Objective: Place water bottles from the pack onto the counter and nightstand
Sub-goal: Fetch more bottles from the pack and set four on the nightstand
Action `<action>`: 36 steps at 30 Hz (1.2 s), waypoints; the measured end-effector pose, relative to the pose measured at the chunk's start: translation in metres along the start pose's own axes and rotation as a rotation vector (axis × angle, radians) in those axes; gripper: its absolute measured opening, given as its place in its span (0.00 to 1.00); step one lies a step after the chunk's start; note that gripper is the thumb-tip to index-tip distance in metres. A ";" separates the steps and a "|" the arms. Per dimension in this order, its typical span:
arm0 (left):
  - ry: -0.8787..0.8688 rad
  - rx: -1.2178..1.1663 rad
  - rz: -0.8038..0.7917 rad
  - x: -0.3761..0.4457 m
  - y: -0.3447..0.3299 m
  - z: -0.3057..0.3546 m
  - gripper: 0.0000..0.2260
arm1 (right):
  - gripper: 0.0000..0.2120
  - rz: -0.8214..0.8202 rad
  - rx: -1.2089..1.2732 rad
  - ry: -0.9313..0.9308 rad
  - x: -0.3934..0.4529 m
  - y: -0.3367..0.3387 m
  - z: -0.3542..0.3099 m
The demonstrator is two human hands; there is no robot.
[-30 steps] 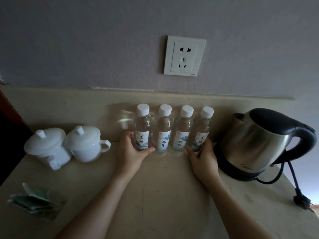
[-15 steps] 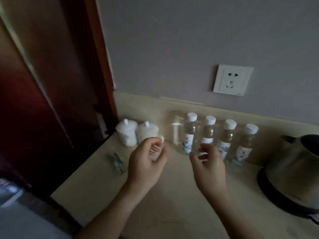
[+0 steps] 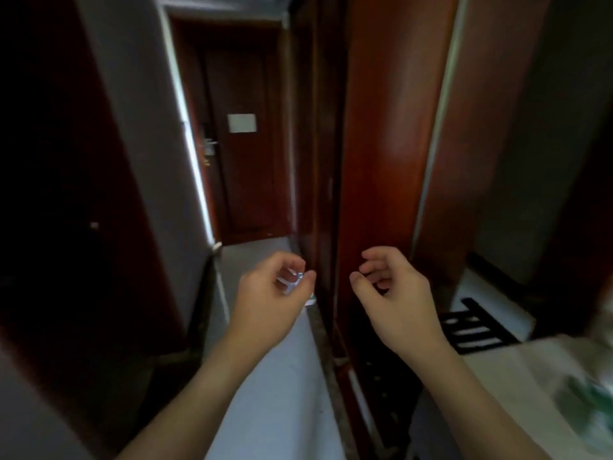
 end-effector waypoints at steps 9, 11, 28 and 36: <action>0.071 0.076 0.026 0.096 0.105 -0.082 0.06 | 0.16 -0.113 0.116 -0.005 0.089 -0.143 -0.003; 0.073 0.062 0.014 0.119 0.111 -0.098 0.06 | 0.15 -0.082 0.124 -0.018 0.108 -0.159 0.001; 0.084 0.014 0.028 0.351 0.062 -0.273 0.07 | 0.12 -0.134 0.114 -0.029 0.314 -0.348 0.121; 0.052 0.050 0.038 0.518 0.031 -0.332 0.07 | 0.13 -0.195 0.100 -0.015 0.479 -0.436 0.169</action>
Point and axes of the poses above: each hand's wrist, its own x-axis towards the middle knuckle, its own y-axis out of the back of the hand, z = x × y, the point moved 5 cm from there along x, towards the middle knuckle, and after that the axes turned 4 degrees about y, right-handed, at the moved point
